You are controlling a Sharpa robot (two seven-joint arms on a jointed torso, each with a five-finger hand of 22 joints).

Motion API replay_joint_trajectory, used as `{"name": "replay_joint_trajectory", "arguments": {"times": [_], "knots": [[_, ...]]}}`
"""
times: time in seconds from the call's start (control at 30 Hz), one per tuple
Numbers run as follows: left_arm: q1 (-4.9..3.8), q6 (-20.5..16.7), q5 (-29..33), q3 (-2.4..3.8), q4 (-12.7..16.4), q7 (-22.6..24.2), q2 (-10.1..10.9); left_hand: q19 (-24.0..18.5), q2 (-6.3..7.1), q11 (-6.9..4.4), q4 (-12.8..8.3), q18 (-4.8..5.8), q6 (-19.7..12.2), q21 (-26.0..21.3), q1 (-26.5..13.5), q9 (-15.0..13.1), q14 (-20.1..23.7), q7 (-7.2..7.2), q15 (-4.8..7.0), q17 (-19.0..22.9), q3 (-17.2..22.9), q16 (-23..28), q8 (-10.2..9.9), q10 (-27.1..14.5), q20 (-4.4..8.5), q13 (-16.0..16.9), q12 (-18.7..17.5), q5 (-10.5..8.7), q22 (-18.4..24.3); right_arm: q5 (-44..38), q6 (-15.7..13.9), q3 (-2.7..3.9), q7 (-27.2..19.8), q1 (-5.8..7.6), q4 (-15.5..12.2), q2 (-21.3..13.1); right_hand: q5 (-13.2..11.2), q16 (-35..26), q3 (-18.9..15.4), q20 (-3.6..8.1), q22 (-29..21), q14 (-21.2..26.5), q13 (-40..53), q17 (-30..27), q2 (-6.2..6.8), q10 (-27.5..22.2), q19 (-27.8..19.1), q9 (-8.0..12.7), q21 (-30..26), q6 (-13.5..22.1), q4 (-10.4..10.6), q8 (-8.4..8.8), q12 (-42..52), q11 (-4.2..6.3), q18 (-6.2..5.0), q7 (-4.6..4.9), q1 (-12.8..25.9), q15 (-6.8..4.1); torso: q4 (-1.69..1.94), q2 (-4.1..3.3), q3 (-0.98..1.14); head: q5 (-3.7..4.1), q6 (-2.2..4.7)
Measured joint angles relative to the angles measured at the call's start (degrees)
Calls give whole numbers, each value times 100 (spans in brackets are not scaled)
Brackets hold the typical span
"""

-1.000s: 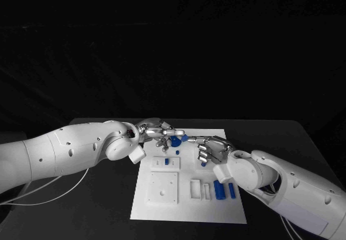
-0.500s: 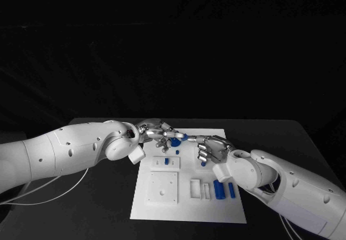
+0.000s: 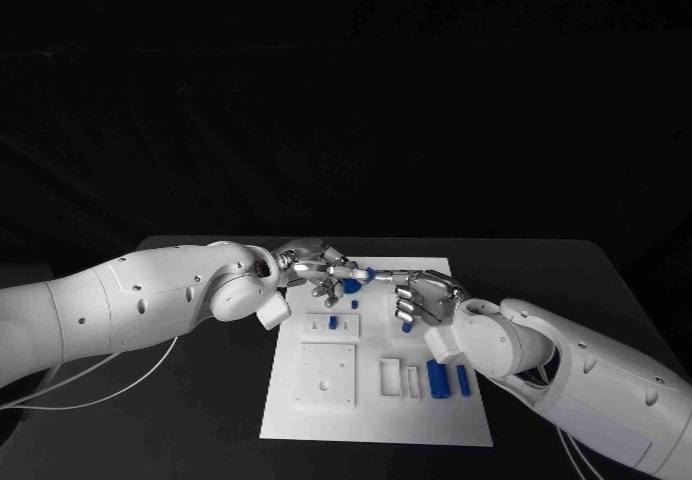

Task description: Assemble the parts on the task board

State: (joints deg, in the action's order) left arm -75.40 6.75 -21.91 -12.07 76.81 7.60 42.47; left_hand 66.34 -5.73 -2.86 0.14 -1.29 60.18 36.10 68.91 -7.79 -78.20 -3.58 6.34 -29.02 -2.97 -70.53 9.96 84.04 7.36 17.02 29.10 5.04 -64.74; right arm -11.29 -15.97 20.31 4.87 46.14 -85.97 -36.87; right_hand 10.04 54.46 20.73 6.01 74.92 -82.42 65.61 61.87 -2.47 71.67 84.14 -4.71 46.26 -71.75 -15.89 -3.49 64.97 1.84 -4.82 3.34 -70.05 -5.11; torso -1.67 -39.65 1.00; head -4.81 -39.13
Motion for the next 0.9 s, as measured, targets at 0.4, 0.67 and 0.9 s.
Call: {"name": "replay_joint_trajectory", "arguments": {"times": [0.4, 0.67, 0.9], "knots": [[1, 0, 19, 0, -3, 16, -9, 0, -115, 0, -13, 0, -73, -22, 54, 21, 21, -32, -21, -5, 13, 0, -68, 0, 0, -1, 0, 0, -11, 7, 0, 1, -1, 0, 10, 2, -1, 0, 0, 0, 0, 0, -1, -1, 0, 0, 0, 0, 0, 0, 0, 0, 0, 0, 0, 0, 0, 0, 0, 0, 1, 10, 3], [2, -7, 38, 0, -7, 30, -27, 0, -294, 0, -127, 0, -49, -22, 233, -12, 21, -8, -21, -13, 127, 0, 1, 0, 0, 16, 0, 56, -26, 9, 1, 1, 4, 0, 12, 4, -4, 0, 0, 0, 0, 0, -1, -1, 0, 0, 0, 1, 0, 0, 0, 1, 0, 0, 0, 0, 0, 0, 0, 1, 1, 11, 3], [2, -12, 84, 0, -14, 50, -45, 0, -409, 0, -268, 0, 7, -22, 409, -43, 21, 47, -21, -31, 174, -26, 30, 0, 0, 27, 45, 101, -47, 9, 0, 1, 6, 0, 18, 7, -5, 0, 0, 0, -1, 0, -1, -1, 0, 0, 0, 2, 0, 0, 0, 1, 0, 0, 0, 0, 0, 0, 0, 1, 1, 13, -1]]}}
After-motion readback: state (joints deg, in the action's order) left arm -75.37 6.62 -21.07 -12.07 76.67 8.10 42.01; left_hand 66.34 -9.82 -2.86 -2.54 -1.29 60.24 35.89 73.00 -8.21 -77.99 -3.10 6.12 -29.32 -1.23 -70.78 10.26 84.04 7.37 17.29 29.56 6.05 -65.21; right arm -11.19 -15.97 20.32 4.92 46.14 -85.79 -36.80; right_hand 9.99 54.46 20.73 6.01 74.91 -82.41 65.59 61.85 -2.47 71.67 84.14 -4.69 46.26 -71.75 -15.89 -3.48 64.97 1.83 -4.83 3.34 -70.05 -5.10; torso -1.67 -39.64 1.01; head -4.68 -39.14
